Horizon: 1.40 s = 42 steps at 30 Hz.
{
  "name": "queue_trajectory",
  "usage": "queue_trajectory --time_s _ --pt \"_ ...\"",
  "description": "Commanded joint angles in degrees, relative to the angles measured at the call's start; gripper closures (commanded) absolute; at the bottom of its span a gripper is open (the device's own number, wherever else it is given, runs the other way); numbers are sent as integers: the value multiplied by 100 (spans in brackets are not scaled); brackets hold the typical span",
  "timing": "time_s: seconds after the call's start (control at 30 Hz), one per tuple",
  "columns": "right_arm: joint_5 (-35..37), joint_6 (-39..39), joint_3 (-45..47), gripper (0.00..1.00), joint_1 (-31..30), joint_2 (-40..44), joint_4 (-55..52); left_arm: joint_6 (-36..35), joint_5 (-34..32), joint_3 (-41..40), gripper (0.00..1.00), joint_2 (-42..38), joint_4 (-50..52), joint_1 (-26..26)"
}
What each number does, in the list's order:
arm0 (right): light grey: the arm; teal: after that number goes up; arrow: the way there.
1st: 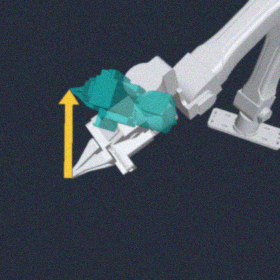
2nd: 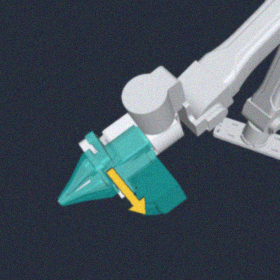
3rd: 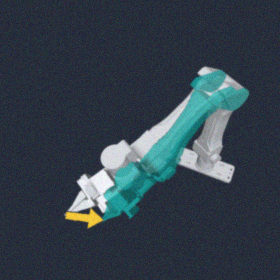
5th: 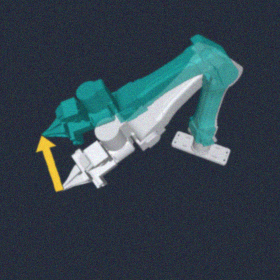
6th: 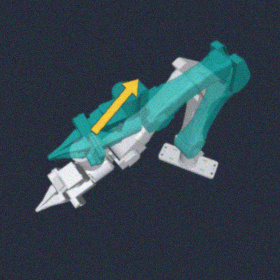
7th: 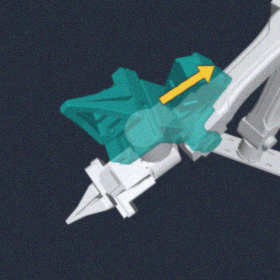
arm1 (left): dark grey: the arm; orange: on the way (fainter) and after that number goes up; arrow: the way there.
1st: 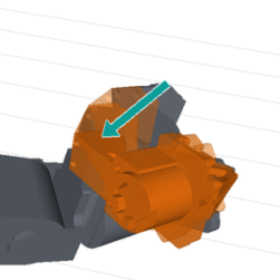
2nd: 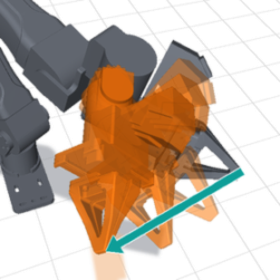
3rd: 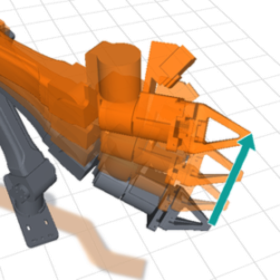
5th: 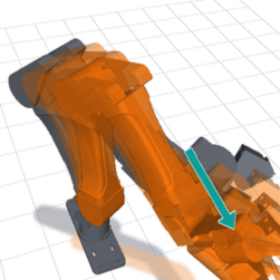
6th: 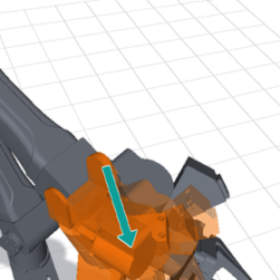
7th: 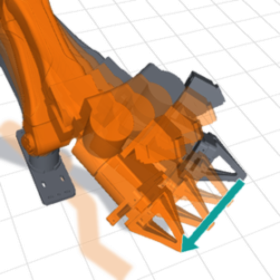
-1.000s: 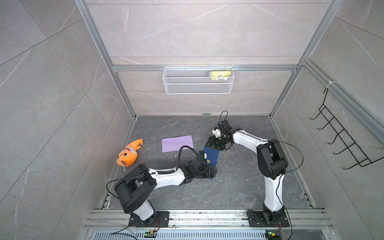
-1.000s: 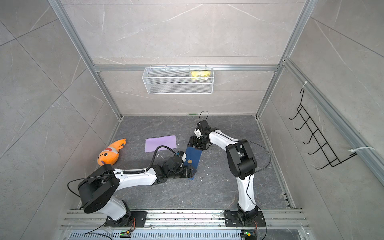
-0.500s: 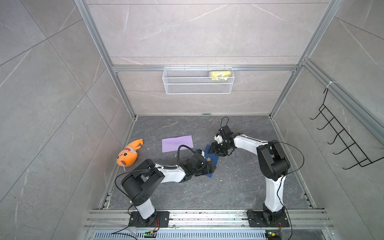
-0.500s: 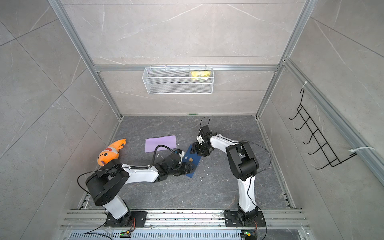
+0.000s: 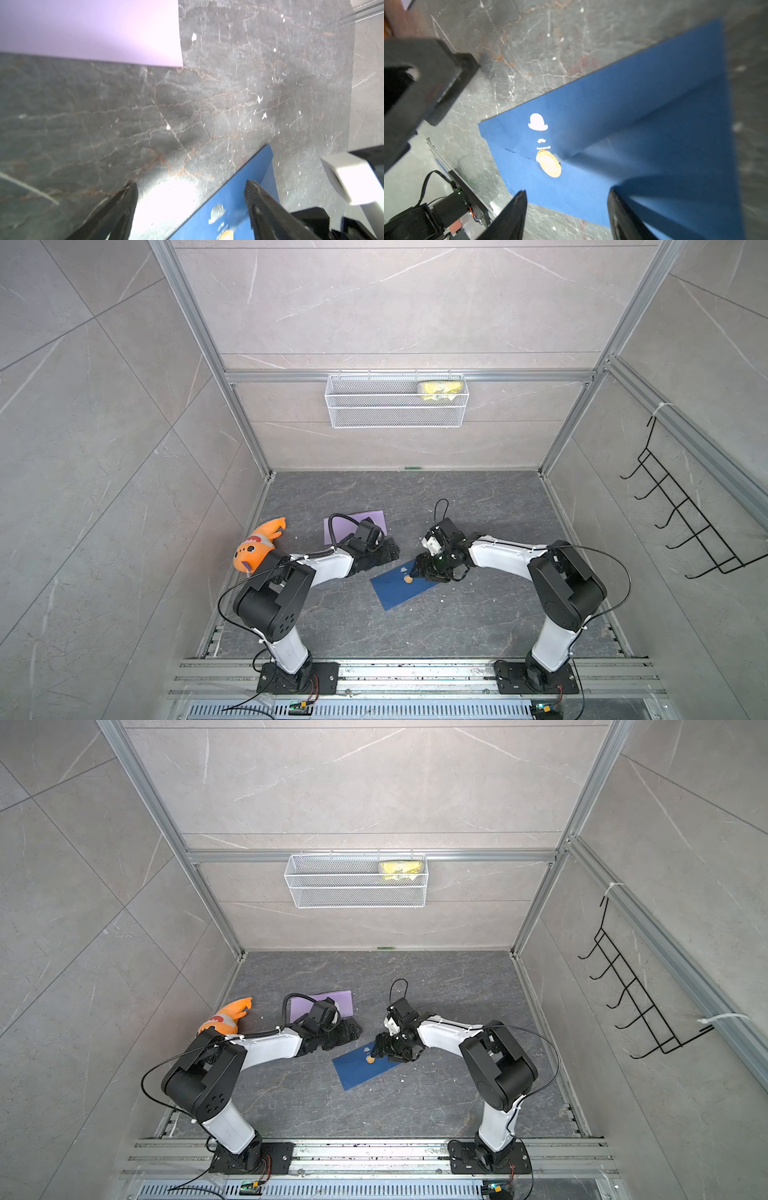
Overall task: Open the envelope
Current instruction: Adjust the envelope at the center of the board.
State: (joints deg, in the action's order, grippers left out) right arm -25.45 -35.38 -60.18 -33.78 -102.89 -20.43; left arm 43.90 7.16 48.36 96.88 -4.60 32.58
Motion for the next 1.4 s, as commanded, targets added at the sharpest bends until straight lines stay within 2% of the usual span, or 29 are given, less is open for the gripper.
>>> queue_trajectory --time_s 0.0,0.23,0.47,0.6,0.77,0.9,1.1,1.37 --pt "335 86 -394 34 249 167 -339 -201 -303 190 15 -289 294 -15" --pt "120 330 -1199 34 466 -69 -638 -98 -640 -125 15 -1124 589 203" --pt "14 813 -2254 34 513 -776 -1364 431 -1151 -479 15 -1455 642 1411" --pt "75 852 -2316 34 513 -890 -1403 869 -1289 -686 15 -1453 403 1978" --pt "-13 861 -2254 34 514 -978 -1386 1147 -1428 -864 15 -1424 157 2411" --pt "-117 882 -2189 34 505 -996 -1369 1367 -1393 -1031 15 -1225 -134 2613" --pt "-183 946 -2146 34 425 -1164 -1368 1545 -1413 -1327 15 -948 -472 2634" --pt "-140 989 -2177 34 390 -1518 -1332 1369 -1536 -1269 14 -831 -239 2467"
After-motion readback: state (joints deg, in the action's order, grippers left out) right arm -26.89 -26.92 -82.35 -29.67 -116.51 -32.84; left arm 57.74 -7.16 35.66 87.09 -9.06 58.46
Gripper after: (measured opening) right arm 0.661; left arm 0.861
